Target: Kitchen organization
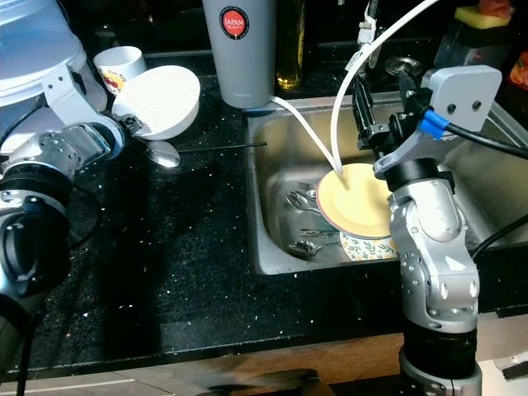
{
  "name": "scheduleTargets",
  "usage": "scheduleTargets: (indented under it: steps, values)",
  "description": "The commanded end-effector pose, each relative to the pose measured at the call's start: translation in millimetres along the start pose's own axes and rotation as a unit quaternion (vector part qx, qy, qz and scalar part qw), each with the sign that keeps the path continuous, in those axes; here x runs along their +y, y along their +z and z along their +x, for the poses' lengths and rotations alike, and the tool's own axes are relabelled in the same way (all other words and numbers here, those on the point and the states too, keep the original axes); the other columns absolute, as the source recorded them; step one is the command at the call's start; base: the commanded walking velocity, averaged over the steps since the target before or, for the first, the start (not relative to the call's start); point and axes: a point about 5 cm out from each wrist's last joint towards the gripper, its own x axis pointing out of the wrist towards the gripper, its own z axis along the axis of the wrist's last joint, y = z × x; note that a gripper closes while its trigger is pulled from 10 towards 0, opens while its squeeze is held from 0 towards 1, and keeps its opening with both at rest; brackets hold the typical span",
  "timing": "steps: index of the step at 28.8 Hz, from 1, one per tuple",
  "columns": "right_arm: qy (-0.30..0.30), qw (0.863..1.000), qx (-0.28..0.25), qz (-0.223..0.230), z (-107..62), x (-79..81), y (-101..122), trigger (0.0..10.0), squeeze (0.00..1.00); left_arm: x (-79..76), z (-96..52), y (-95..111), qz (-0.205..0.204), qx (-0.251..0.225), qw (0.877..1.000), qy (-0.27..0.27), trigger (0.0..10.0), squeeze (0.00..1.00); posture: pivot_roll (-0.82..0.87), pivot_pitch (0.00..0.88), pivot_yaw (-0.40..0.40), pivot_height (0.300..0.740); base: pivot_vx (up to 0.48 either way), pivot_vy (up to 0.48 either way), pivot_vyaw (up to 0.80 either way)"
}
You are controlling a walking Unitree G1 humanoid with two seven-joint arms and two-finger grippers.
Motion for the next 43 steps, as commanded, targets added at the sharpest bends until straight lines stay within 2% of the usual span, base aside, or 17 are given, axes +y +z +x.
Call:
scheduleTargets:
  steps: [1,4,7,8,11,12,13,14,15,18,20,22,23,28,29,32,43]
  values:
    - [0.003,1.0,-0.012,0.001,1.3,2.1,5.2,10.0,0.0,3.7,-0.7,3.0,0.015,0.001,1.0,0.012,0.0,0.0,-0.04,0.102,0.059,0.74,0.0,0.0,0.0]
    - [-0.002,1.0,-0.017,0.001,2.1,0.6,6.0,10.0,0.0,7.6,-4.5,26.2,0.133,-0.069,0.987,0.061,0.0,0.0,-0.03,0.084,0.058,0.74,0.0,0.0,0.0]
    - [-0.003,1.0,-0.018,0.002,2.2,0.7,6.1,10.0,0.0,2.0,-8.2,42.6,0.177,-0.116,0.975,0.066,0.0,0.0,-0.03,0.081,0.057,0.74,0.0,0.0,0.0]
    - [-0.004,1.0,-0.019,0.004,2.4,1.0,6.2,10.0,0.0,-9.3,-13.3,60.7,0.228,-0.164,0.958,0.053,8.9,0.0,-0.03,0.079,0.054,0.74,0.0,0.0,0.0]
    - [-0.004,1.0,-0.02,0.006,2.3,1.4,6.2,10.0,0.0,-21.8,-18.8,75.0,0.301,-0.208,0.93,0.032,10.0,0.0,-0.02,0.08,0.053,0.74,0.0,0.0,0.0]
    - [-0.004,1.0,-0.02,0.007,2.8,2.1,6.0,10.0,0.0,-35.5,-22.6,80.9,0.384,-0.235,0.893,-0.006,10.0,0.0,-0.02,0.084,0.055,0.74,0.0,0.0,0.0]
    - [-0.004,1.0,-0.02,0.007,2.8,2.1,6.0,10.0,0.0,-35.5,-22.6,80.9,0.384,-0.235,0.893,-0.006,10.0,0.0,-0.02,0.084,0.055,0.74,0.0,0.0,0.0]
    - [-0.005,1.0,-0.02,0.007,2.2,2.5,5.4,10.0,0.0,-50.7,-22.9,73.0,0.46,-0.238,0.853,-0.071,10.0,0.0,-0.02,0.088,0.063,0.74,0.0,0.0,0.0]
    - [-0.006,1.0,-0.02,0.008,1.7,2.5,5.4,10.0,0.0,-57.8,-23.3,67.6,0.489,-0.237,0.833,-0.103,10.0,0.0,-0.02,0.091,0.066,0.74,0.0,0.0,0.0]
    - [-0.006,1.0,-0.02,0.008,1.3,2.4,5.4,10.0,0.0,-62.1,-23.6,64.0,0.506,-0.237,0.82,-0.122,10.0,0.0,-0.02,0.091,0.066,0.74,0.0,0.0,0.0]
    - [-0.011,1.0,-0.018,0.008,-0.5,1.6,5.1,10.0,0.0,-73.9,-26.1,55.0,0.569,-0.255,0.766,-0.154,10.0,0.0,-0.02,0.099,0.07,0.74,0.0,0.0,0.0]
    - [-0.013,1.0,-0.016,0.009,-2.4,1.4,4.5,10.0,0.0,-80.0,-27.1,43.6,0.66,-0.274,0.682,-0.154,10.0,0.0,-0.02,0.106,0.072,0.74,0.0,0.0,0.0]
    - [-0.013,1.0,-0.016,0.009,-2.4,1.4,4.5,10.0,0.0,-80.0,-27.1,43.6,0.66,-0.274,0.682,-0.154,10.0,0.0,-0.02,0.106,0.072,0.74,0.0,0.0,0.0]
    - [-0.017,1.0,-0.015,0.01,-4.9,2.6,4.5,10.0,0.0,-76.7,-23.5,21.2,0.821,-0.308,0.47,-0.104,10.0,0.0,-0.01,0.116,0.084,0.74,0.0,0.0,0.0]
    - [-0.017,1.0,-0.015,0.01,-4.9,2.6,4.5,10.0,0.0,-76.7,-23.5,21.2,0.821,-0.308,0.47,-0.104,10.0,0.0,-0.01,0.116,0.084,0.74,0.0,0.0,0.0]
    - [-0.02,1.0,-0.016,0.014,-6.2,3.5,4.3,10.0,0.0,-70.0,-20.9,20.7,0.853,-0.328,0.402,-0.053,10.0,0.0,-0.02,0.121,0.088,0.74,0.0,0.0,0.0]
    - [-0.021,1.0,-0.014,0.018,-8.6,5.7,5.4,10.0,0.0,-43.2,-19.1,24.5,0.868,-0.365,0.335,0.039,10.0,0.0,-0.02,0.137,0.087,0.74,0.0,0.0,0.0]
